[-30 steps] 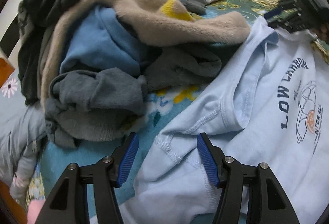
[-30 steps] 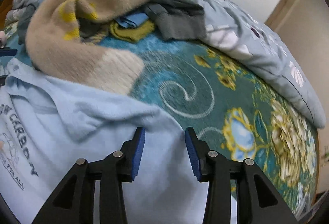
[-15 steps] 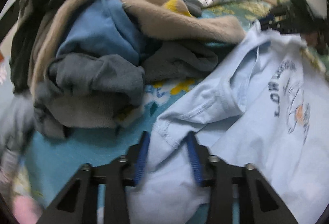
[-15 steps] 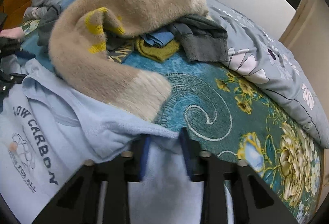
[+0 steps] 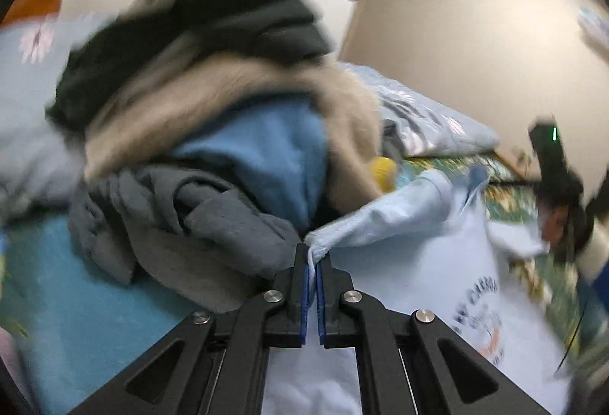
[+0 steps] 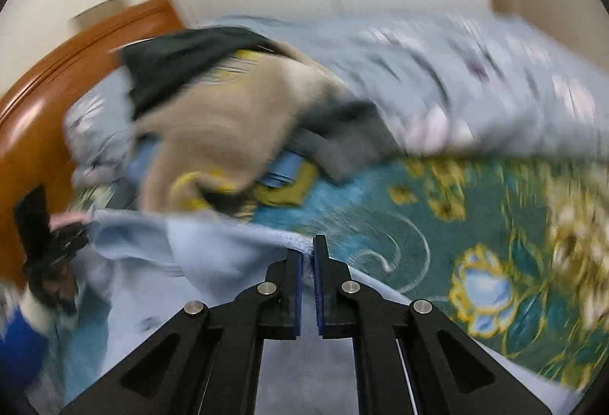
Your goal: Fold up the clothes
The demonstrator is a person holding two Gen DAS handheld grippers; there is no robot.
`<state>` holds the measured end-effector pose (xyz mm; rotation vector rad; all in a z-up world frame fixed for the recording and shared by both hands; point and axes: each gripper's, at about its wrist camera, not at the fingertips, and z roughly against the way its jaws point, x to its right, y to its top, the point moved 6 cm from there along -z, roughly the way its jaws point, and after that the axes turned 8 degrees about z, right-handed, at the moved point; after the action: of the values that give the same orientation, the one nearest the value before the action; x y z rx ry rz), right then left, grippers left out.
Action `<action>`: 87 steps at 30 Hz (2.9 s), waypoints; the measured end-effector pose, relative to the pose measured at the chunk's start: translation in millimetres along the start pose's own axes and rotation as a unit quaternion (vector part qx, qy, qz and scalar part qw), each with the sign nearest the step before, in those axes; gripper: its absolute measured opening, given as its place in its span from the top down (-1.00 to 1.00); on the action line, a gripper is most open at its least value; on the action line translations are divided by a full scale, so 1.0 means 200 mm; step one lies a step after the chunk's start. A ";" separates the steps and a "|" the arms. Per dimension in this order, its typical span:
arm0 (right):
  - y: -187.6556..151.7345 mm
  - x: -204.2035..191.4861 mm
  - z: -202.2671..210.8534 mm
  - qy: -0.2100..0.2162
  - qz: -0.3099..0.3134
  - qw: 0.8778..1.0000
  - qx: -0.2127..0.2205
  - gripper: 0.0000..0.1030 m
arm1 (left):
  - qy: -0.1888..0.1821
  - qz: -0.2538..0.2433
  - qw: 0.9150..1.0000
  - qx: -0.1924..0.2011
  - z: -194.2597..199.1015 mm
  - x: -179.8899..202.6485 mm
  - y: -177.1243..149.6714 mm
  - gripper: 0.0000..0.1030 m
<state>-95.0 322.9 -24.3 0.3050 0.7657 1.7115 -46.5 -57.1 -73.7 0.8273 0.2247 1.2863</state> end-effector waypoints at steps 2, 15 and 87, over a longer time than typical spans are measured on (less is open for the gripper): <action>-0.05 0.03 -0.13 -0.018 -0.022 0.999 -0.039 0.90 | -0.002 0.027 1.000 0.002 -0.01 -0.04 0.04 0.93; -0.07 0.12 0.04 -0.058 -0.019 0.998 -0.011 0.11 | 0.005 0.102 0.994 0.035 0.27 -0.08 0.06 -0.15; -0.51 -0.49 0.05 -0.086 0.008 0.995 0.046 0.59 | 0.105 0.228 0.961 0.113 0.82 -0.18 -0.53 -0.34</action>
<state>18.0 244.8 -61.9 0.5160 0.7162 1.6428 117.9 -162.1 -39.1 0.9706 0.3705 1.8109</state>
